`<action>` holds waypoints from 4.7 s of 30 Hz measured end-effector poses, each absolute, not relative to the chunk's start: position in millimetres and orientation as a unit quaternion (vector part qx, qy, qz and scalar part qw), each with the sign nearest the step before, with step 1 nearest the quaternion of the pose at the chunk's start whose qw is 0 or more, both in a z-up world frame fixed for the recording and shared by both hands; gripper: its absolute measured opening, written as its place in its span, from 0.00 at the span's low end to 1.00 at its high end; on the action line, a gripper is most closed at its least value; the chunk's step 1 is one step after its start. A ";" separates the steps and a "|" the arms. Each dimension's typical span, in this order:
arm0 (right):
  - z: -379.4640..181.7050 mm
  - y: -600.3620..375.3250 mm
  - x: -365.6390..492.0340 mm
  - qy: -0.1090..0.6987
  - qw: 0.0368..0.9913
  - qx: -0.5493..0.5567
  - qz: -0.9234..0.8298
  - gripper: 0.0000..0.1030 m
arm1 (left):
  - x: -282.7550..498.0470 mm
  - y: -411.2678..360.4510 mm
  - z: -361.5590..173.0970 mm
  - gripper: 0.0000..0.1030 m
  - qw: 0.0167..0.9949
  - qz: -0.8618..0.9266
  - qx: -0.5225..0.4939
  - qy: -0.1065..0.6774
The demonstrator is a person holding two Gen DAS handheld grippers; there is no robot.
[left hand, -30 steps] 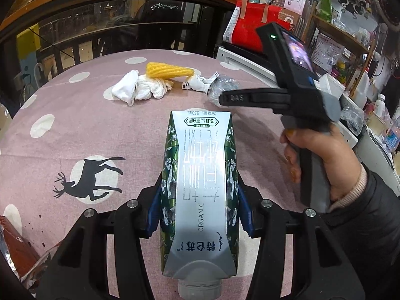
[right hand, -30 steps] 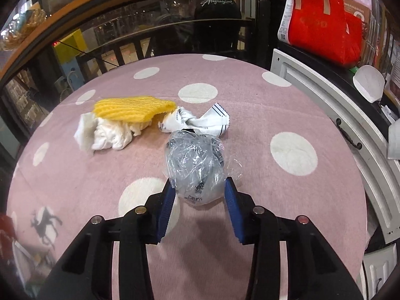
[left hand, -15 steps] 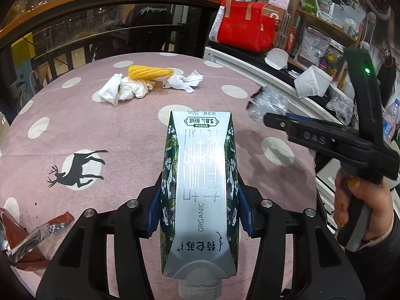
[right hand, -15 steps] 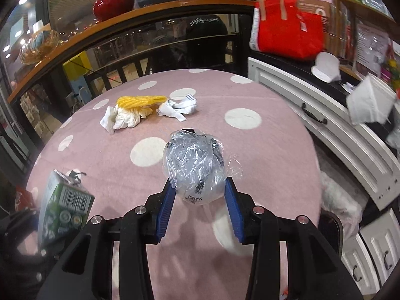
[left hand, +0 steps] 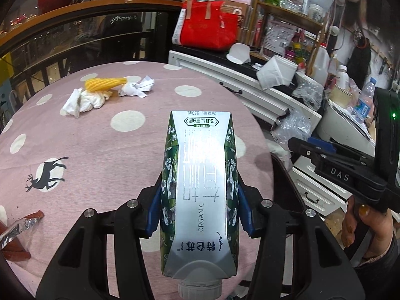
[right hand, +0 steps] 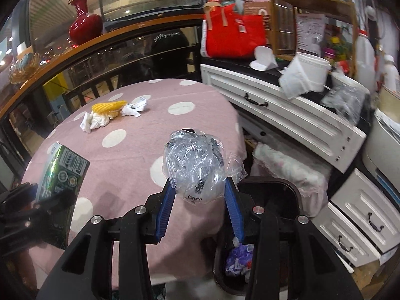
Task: Collect trash
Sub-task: 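Carry the clear plastic bag to the bin and open the right tool, then lower the milk carton into the bin and open the left tool, then grasp the yellow foam net with the right tool while the left tool grasps white tissue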
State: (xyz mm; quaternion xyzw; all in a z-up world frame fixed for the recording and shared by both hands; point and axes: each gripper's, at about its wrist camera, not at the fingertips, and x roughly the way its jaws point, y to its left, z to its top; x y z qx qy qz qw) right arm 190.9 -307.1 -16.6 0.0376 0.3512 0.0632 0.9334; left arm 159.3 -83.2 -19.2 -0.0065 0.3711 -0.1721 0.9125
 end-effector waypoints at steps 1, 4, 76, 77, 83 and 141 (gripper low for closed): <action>-17.0 -311.0 187.0 0.351 0.934 0.040 0.057 0.39 | 157.7 -88.4 -18.7 0.49 0.911 -0.179 -0.006 0.371; -20.8 -327.2 176.1 0.352 0.934 0.047 0.039 0.39 | 153.5 -102.1 -16.5 0.49 0.909 -0.197 0.000 0.367; -77.2 -476.6 142.9 0.387 0.896 0.146 -0.163 0.79 | 175.1 -312.6 -140.8 0.50 0.796 -0.323 0.118 0.498; -77.1 -476.9 142.7 0.387 0.896 0.146 -0.163 0.79 | 176.9 -315.1 -144.4 0.50 0.795 -0.321 0.122 0.500; -77.6 -480.2 143.0 0.388 0.895 0.148 -0.166 0.79 | 182.0 -322.1 -155.1 0.76 0.792 -0.323 0.127 0.503; -2.0 -103.0 339.4 0.341 0.886 -0.152 0.276 0.79 | 352.4 114.3 -0.1 0.92 0.868 -0.082 0.028 0.489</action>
